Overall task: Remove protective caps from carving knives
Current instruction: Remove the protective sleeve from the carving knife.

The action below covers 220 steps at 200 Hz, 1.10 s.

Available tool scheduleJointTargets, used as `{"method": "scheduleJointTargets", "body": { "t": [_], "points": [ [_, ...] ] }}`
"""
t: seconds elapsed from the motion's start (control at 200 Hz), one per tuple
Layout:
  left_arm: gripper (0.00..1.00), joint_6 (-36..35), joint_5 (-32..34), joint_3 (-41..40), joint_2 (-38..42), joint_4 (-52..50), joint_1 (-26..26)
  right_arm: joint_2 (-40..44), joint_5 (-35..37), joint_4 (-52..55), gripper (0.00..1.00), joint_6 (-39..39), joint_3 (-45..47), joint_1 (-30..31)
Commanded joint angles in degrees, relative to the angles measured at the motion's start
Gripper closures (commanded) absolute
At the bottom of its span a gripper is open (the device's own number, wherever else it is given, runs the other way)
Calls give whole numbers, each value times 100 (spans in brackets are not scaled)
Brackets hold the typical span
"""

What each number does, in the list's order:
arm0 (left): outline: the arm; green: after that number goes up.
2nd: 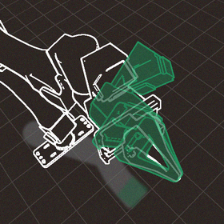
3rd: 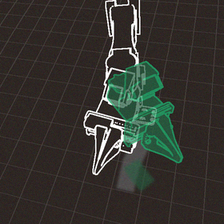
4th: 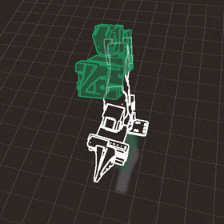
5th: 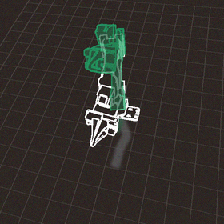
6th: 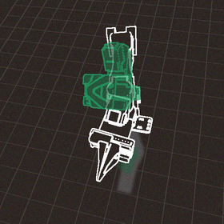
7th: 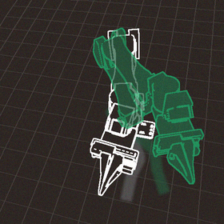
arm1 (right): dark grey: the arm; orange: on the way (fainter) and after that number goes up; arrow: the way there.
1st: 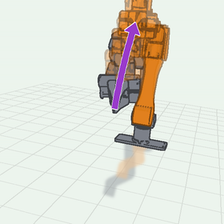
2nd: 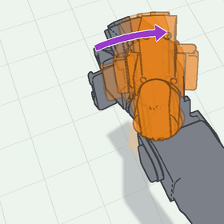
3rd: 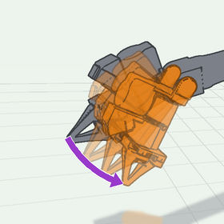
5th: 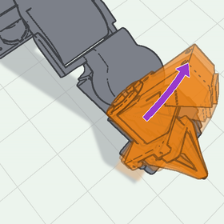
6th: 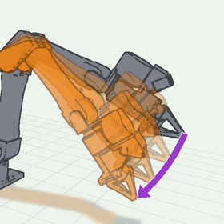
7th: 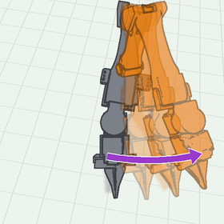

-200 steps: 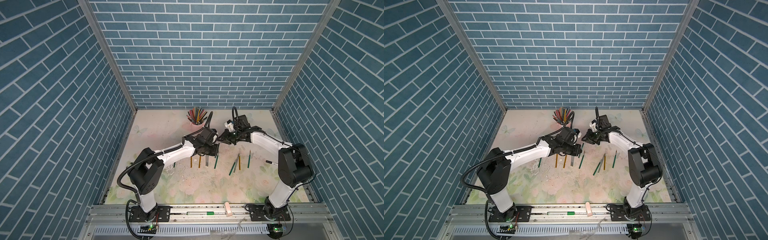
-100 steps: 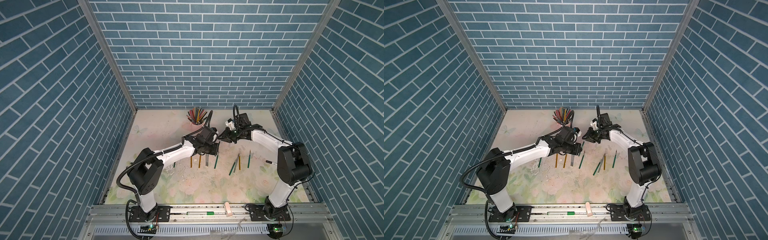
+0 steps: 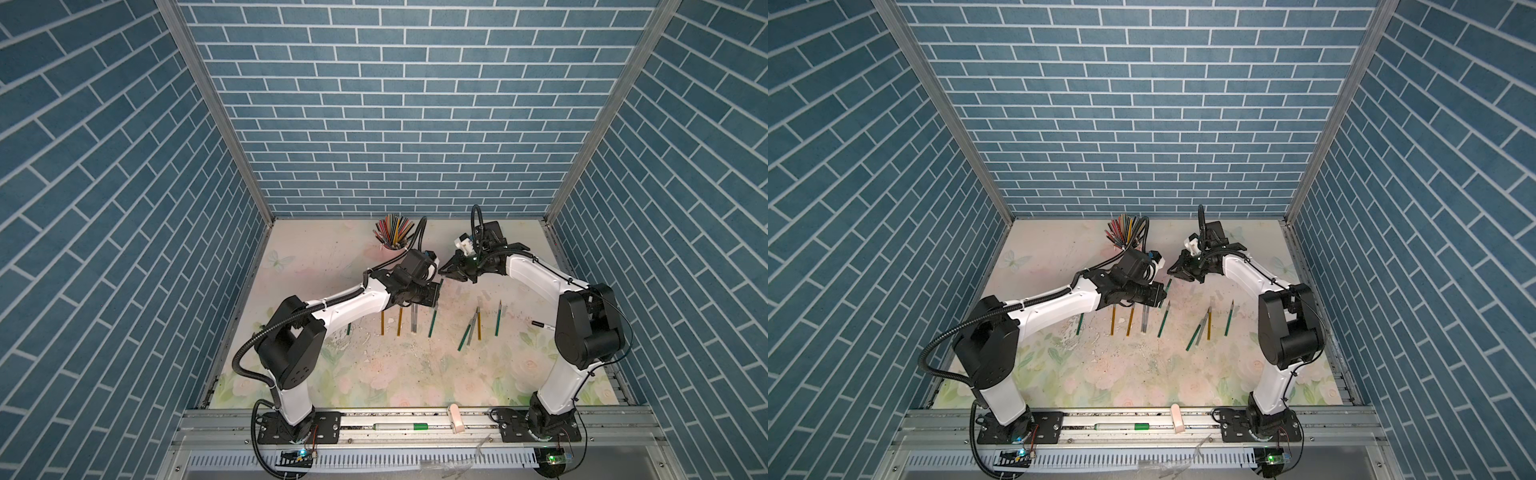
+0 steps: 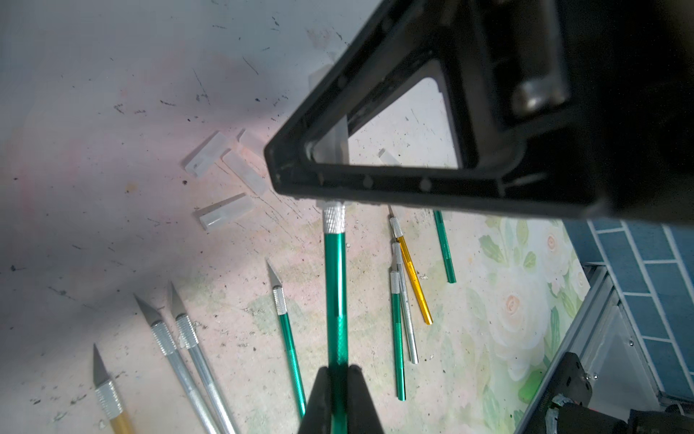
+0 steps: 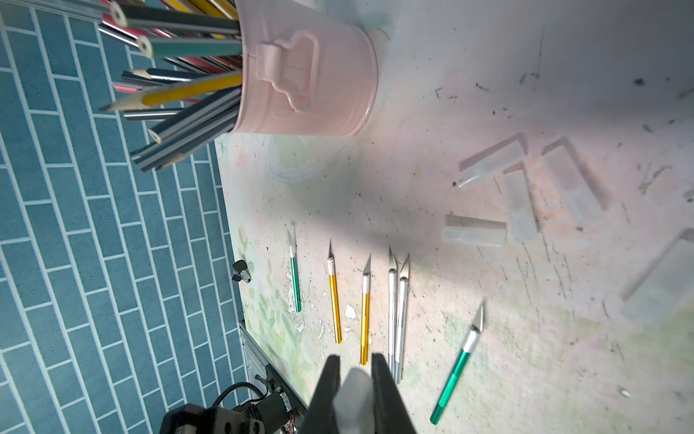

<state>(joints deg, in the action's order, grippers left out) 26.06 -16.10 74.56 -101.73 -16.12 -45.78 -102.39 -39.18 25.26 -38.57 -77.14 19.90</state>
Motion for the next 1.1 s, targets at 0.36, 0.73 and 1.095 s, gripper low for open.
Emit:
{"method": "scheduleJointTargets", "body": {
  "t": [0.36,0.73,1.095],
  "points": [
    [100,-374,-891,-52,-347,-1717,-396,-253,725,-1098,97,148,-688,-455],
    [100,-339,-784,-151,-227,-1687,-405,-311,940,-1012,97,209,-904,-588],
    [100,-121,-154,-552,516,-1499,-32,583,1308,-287,94,848,483,-540]
  ]
}}
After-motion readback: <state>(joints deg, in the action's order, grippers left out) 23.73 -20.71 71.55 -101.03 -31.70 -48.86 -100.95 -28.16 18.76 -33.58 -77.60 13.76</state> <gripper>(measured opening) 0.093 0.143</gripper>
